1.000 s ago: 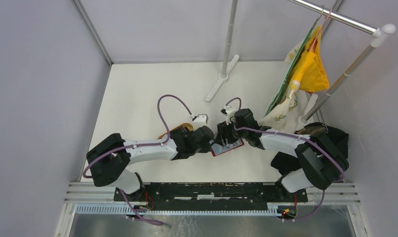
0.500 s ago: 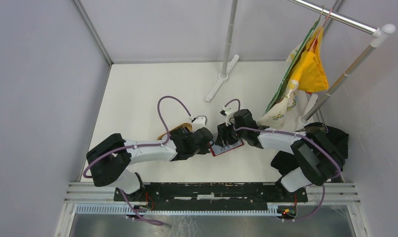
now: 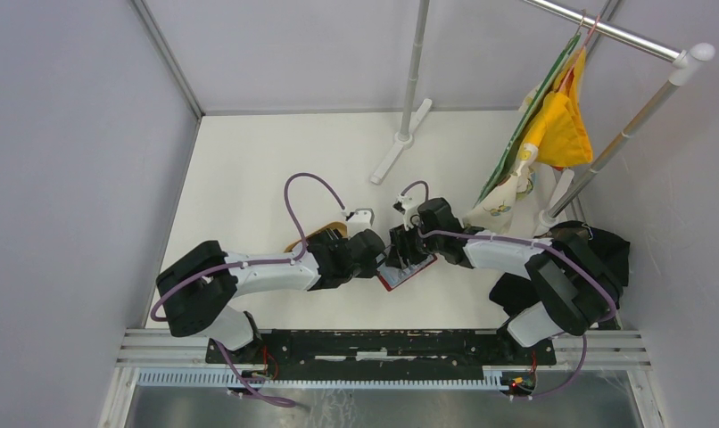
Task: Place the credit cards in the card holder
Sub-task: Insert the credit card into the card holder.
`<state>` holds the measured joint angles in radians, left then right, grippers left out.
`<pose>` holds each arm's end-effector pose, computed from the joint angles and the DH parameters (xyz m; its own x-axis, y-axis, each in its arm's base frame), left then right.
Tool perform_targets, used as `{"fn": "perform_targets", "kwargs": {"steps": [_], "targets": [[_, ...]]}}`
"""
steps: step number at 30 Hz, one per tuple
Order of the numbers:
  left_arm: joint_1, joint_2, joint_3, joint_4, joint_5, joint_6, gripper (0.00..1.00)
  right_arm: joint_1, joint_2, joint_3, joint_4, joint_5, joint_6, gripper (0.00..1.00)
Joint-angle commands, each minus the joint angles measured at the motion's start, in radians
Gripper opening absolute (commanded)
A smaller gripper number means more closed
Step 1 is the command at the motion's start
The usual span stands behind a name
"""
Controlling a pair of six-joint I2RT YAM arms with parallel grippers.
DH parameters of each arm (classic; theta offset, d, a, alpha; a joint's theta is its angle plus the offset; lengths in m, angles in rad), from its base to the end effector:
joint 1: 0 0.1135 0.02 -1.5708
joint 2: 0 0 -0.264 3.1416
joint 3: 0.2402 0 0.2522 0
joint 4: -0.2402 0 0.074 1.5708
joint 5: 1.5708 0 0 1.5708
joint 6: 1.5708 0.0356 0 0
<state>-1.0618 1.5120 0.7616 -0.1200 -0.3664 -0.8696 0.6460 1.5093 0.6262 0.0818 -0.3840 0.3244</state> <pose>0.1542 -0.2502 0.1719 -0.7773 -0.0709 -0.6251 0.1687 0.9337 -0.3157 0.2156 0.1793 0.1489 -0.7879 -0.2239 -0.5737 -0.5435 0.6908 0.4768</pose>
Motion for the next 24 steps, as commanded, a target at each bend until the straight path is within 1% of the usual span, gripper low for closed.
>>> {"fn": "perform_targets", "kwargs": {"steps": [1, 2, 4, 8, 11, 13, 16, 17, 20, 22, 24], "targets": [[0.002, -0.005, 0.004, 0.047, -0.022, 0.024, 0.13, 0.004, -0.011, 0.076, -0.021, -0.018, -0.052, 0.6], [0.003, -0.007, -0.002, 0.055, -0.017, 0.016, 0.15, 0.002, -0.015, 0.087, -0.028, -0.024, -0.079, 0.61], [0.002, -0.014, -0.021, 0.073, -0.004, 0.001, 0.17, -0.003, -0.024, 0.1, -0.034, -0.04, -0.125, 0.64], [0.002, -0.023, -0.054, 0.094, 0.016, -0.029, 0.17, -0.023, -0.022, 0.119, -0.049, -0.087, -0.191, 0.7], [0.003, -0.031, -0.071, 0.093, 0.015, -0.048, 0.16, -0.042, -0.008, 0.145, -0.078, -0.134, -0.252, 0.72], [0.002, -0.035, -0.081, 0.084, 0.009, -0.061, 0.15, -0.056, -0.007, 0.181, -0.128, -0.197, -0.357, 0.72], [0.003, -0.034, -0.091, 0.089, 0.011, -0.073, 0.12, -0.075, -0.041, 0.212, -0.177, -0.271, -0.545, 0.68], [0.003, -0.031, -0.095, 0.095, 0.014, -0.077, 0.12, -0.075, -0.061, 0.217, -0.196, -0.283, -0.603, 0.66], [0.002, -0.005, -0.09, 0.095, 0.018, -0.085, 0.07, -0.077, -0.109, 0.213, -0.235, -0.28, -0.814, 0.48], [0.006, 0.022, -0.079, 0.084, 0.02, -0.086, 0.04, -0.077, -0.119, 0.205, -0.288, -0.262, -0.96, 0.34], [0.008, 0.052, -0.063, 0.067, 0.024, -0.086, 0.02, -0.077, -0.096, 0.216, -0.389, -0.281, -1.152, 0.2]]}}
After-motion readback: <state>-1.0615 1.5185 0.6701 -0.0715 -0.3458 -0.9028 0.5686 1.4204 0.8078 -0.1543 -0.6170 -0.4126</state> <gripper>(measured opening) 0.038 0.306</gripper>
